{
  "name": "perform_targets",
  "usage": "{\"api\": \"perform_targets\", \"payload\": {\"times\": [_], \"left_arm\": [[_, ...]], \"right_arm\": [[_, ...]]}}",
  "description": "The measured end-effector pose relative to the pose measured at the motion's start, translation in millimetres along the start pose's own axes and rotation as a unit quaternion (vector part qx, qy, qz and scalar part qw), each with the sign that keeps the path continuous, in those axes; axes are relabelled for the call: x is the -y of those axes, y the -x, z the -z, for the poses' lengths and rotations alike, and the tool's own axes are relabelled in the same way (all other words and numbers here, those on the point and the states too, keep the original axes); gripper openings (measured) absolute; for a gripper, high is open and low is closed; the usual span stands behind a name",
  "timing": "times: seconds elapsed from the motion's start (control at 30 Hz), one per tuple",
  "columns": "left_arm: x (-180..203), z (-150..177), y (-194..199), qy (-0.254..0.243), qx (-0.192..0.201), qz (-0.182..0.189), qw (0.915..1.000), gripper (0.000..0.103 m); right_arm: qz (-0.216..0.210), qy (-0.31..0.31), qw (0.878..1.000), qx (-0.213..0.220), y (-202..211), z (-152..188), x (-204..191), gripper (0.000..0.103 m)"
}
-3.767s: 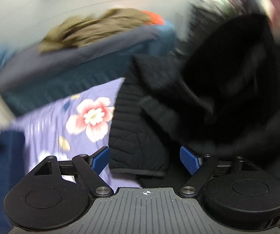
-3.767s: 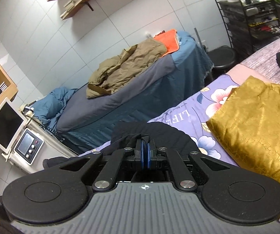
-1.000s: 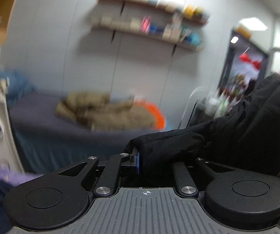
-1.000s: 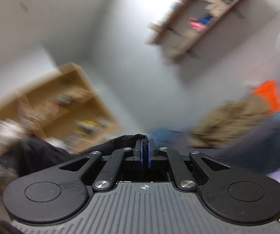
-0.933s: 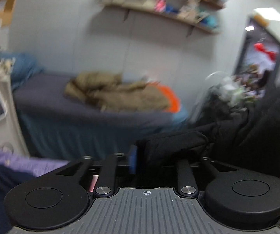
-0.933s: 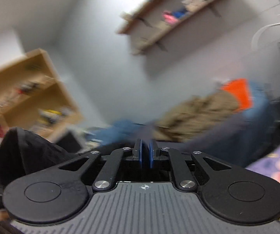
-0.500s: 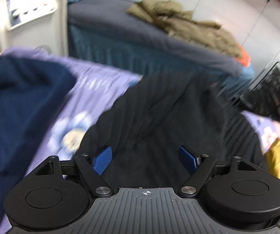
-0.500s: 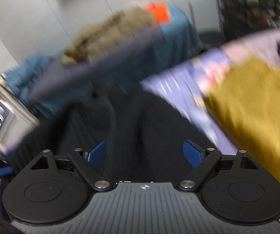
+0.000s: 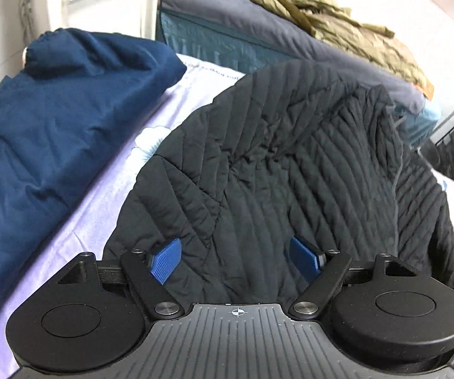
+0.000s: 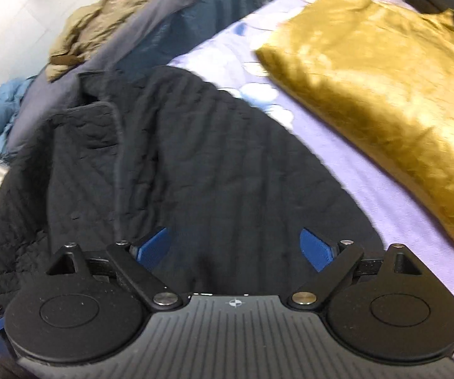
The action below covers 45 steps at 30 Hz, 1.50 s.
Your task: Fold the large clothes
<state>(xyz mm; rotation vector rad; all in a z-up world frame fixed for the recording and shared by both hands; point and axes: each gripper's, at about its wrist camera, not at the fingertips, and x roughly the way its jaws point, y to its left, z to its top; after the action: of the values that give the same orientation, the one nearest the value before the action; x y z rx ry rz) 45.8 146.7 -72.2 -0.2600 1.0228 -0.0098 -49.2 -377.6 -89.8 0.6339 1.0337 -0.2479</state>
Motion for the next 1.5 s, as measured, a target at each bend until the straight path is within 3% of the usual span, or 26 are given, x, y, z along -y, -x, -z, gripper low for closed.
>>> {"api": "perform_targets", "payload": {"times": [0.13, 0.27, 0.33, 0.5, 0.63, 0.7, 0.83, 0.9, 0.97, 1.0, 1.07, 1.13, 1.2, 1.27, 1.37, 1.47, 1.5], "left_arm": [[-2.0, 8.9, 8.9, -0.005, 0.009, 0.005, 0.9999, 0.103], [-17.3, 23.1, 12.0, 0.002, -0.002, -0.014, 0.9999, 0.103], [-25.1, 33.4, 19.5, 0.011, 0.001, -0.028, 0.9996, 0.103], [-42.8, 66.8, 51.8, 0.011, 0.051, -0.071, 0.9961, 0.103], [-65.5, 84.0, 54.2, 0.020, 0.040, -0.111, 0.9928, 0.103], [-77.0, 87.0, 48.1, 0.044, 0.020, -0.095, 0.9943, 0.103], [-81.0, 90.3, 36.2, 0.108, -0.012, 0.005, 0.9940, 0.103], [-69.2, 91.8, 26.3, 0.095, -0.023, 0.006, 0.9952, 0.103], [-57.2, 93.2, 16.7, 0.066, -0.020, -0.029, 0.9972, 0.103], [-54.3, 94.0, 12.7, 0.058, -0.014, -0.051, 0.9969, 0.103], [-53.3, 92.1, 12.3, 0.061, 0.001, -0.057, 0.9965, 0.103], [-54.4, 83.4, 17.4, 0.058, 0.008, -0.046, 0.9972, 0.072], [-54.5, 68.7, 34.5, 0.035, 0.046, -0.048, 0.9972, 0.059], [-55.6, 45.3, 56.7, 0.007, 0.098, -0.069, 0.9927, 0.057], [-67.9, -3.1, 92.7, -0.013, 0.179, -0.109, 0.9777, 0.056], [-88.7, -53.3, 107.0, -0.009, 0.221, -0.147, 0.9641, 0.057], [-94.4, -68.4, 105.8, -0.008, 0.223, -0.159, 0.9619, 0.070]], "right_arm": [[-0.020, 0.032, 0.999, -0.011, -0.7, 13.3, -16.3, 0.093], [-0.026, 0.061, 0.997, -0.027, 0.1, 29.1, -20.8, 0.094], [-0.014, 0.066, 0.997, -0.029, -0.2, 34.1, -17.3, 0.094], [0.040, 0.121, 0.992, 0.009, 18.5, 49.9, -1.9, 0.094], [0.064, 0.175, 0.982, 0.007, 27.8, 70.3, 10.6, 0.096], [0.059, 0.180, 0.982, -0.004, 29.6, 79.7, 15.1, 0.096], [0.071, 0.216, 0.973, -0.030, 20.0, 96.7, 12.0, 0.095], [0.110, 0.231, 0.965, -0.052, 6.4, 101.5, 9.2, 0.084], [0.137, 0.234, 0.960, -0.064, -1.4, 103.5, 9.3, 0.065], [0.136, 0.232, 0.961, -0.066, -2.3, 103.9, 9.8, 0.065], [0.131, 0.226, 0.963, -0.066, -2.0, 104.3, 9.9, 0.063], [0.131, 0.229, 0.962, -0.067, -1.8, 105.0, 8.9, 0.061], [0.134, 0.231, 0.961, -0.066, -1.0, 105.4, 8.3, 0.061], [0.136, 0.234, 0.960, -0.065, -0.4, 106.7, 8.3, 0.061], [0.137, 0.235, 0.960, -0.064, -0.1, 107.2, 5.9, 0.060], [0.138, 0.234, 0.960, -0.064, -3.7, 107.9, 4.6, 0.059], [0.139, 0.233, 0.960, -0.063, -4.2, 108.5, 4.1, 0.059]]}}
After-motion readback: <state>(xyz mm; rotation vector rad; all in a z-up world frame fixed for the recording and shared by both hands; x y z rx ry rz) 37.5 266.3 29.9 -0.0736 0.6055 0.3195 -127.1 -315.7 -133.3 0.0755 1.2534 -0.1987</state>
